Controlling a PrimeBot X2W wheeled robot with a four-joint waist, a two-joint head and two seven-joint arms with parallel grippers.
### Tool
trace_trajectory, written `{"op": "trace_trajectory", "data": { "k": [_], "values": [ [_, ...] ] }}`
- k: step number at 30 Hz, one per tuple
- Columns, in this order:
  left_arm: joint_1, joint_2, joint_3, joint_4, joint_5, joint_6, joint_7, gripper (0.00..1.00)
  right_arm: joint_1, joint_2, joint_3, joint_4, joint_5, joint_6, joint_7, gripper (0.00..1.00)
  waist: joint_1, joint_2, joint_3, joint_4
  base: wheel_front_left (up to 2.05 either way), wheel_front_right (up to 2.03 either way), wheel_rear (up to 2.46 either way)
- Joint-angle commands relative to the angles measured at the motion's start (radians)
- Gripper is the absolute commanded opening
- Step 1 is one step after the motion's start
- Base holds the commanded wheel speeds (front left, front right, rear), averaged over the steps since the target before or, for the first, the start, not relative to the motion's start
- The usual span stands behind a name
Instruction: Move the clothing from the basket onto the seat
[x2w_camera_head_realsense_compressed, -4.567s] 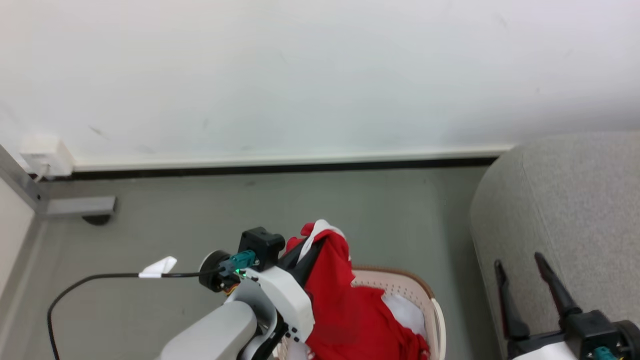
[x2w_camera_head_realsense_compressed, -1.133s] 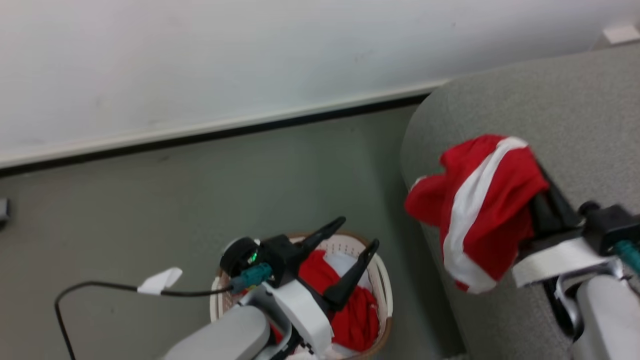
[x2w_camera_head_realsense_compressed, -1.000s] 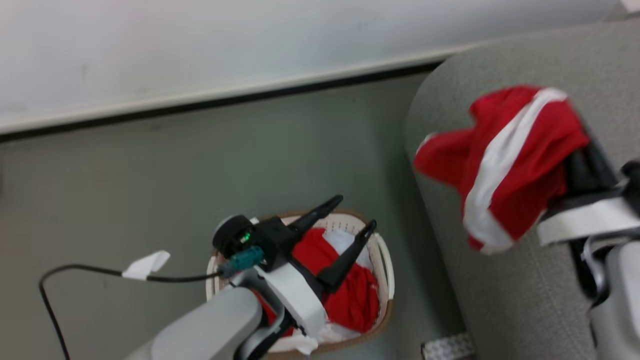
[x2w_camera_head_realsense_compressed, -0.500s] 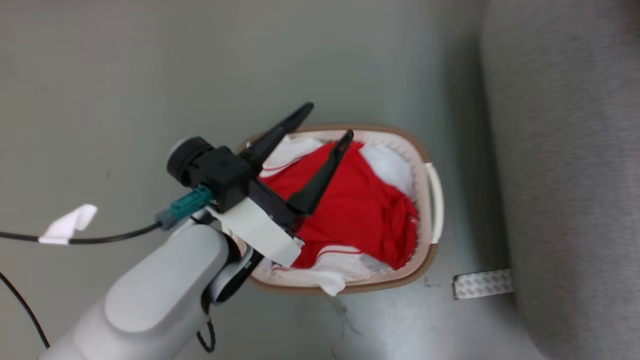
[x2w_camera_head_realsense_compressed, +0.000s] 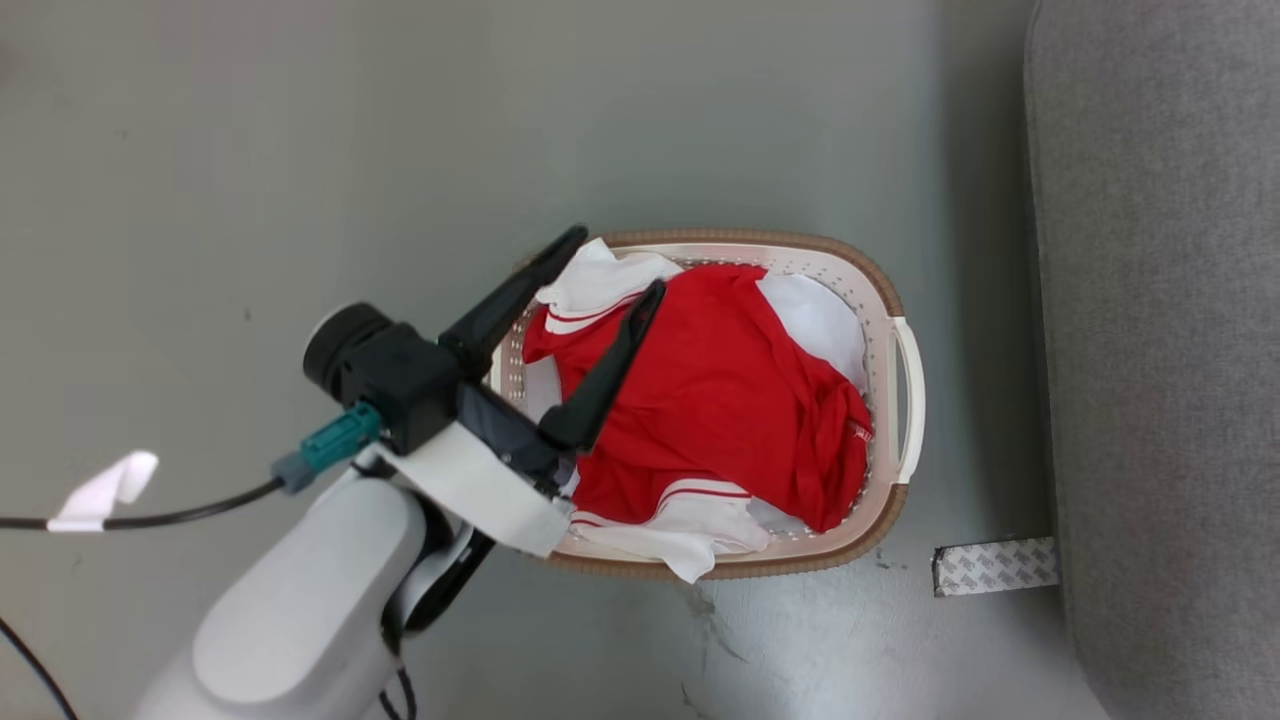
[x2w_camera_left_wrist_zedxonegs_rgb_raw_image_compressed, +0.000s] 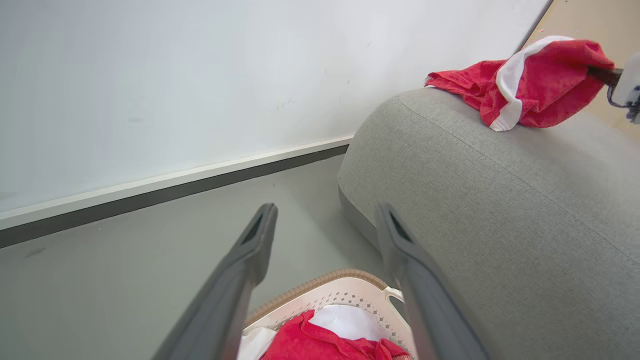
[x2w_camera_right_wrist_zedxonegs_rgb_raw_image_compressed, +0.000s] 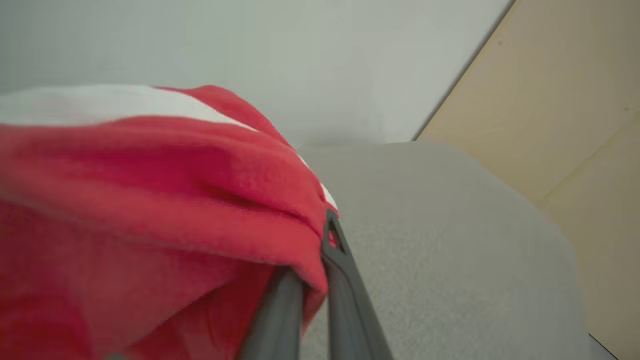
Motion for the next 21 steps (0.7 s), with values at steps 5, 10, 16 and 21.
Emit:
{"op": "trace_trajectory", "data": {
  "k": [5,10,16,21],
  "values": [
    [0.066,0.005,0.027,0.017,0.021,-0.013,-0.001,1.00,0.088,0.063,-0.085,0.090,-0.039,-0.002,-0.094,1.00,-0.0001,0.0000,-0.037,-0.012,0.00,0.00,0.00],
    [0.128,-0.001,0.061,0.035,0.017,-0.016,-0.001,1.00,0.180,0.107,-0.084,0.152,-0.023,-0.002,-0.195,1.00,-0.0001,0.0000,-0.105,-0.029,0.00,0.00,0.00],
    [0.200,-0.024,0.097,0.061,0.025,-0.009,-0.001,1.00,0.304,0.139,-0.039,0.158,-0.004,-0.002,-0.282,1.00,-0.0001,0.0000,-0.209,-0.042,0.00,0.00,0.00],
    [0.283,-0.068,0.162,0.081,0.042,0.014,-0.001,1.00,0.411,0.158,0.071,0.123,0.024,-0.002,-0.348,1.00,-0.0001,0.0000,-0.323,-0.041,0.00,0.00,0.00]
  ]
}}
